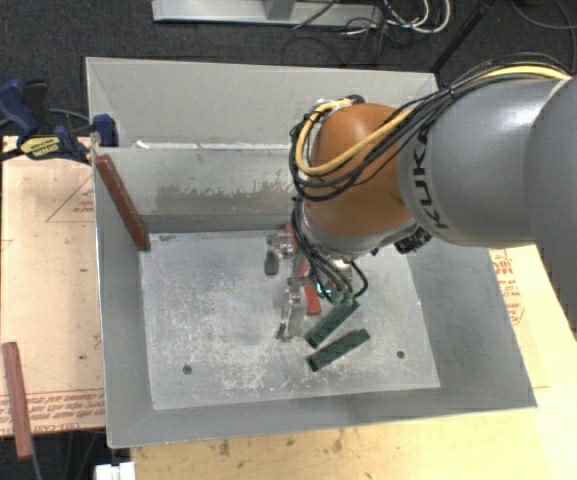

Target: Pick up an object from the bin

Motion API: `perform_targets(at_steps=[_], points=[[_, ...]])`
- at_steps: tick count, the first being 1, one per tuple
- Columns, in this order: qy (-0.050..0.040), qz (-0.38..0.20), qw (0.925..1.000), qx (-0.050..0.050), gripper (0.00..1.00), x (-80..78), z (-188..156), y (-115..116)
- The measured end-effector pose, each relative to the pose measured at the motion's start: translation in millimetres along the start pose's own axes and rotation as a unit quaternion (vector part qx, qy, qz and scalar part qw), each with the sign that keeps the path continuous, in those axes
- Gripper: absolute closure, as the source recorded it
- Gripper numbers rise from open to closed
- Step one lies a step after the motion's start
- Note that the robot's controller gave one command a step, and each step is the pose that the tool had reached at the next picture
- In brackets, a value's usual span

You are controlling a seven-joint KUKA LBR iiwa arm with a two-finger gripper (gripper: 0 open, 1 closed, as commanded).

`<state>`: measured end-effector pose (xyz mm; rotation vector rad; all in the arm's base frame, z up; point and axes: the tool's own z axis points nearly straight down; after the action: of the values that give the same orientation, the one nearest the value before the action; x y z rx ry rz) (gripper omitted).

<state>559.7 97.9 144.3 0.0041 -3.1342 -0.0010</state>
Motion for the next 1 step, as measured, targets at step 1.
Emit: perform_targets(at_steps=[1], points=[[-0.0022, 0.006, 1.0, 0.001, 0.0, 16.1, 9.9, -63.4]])
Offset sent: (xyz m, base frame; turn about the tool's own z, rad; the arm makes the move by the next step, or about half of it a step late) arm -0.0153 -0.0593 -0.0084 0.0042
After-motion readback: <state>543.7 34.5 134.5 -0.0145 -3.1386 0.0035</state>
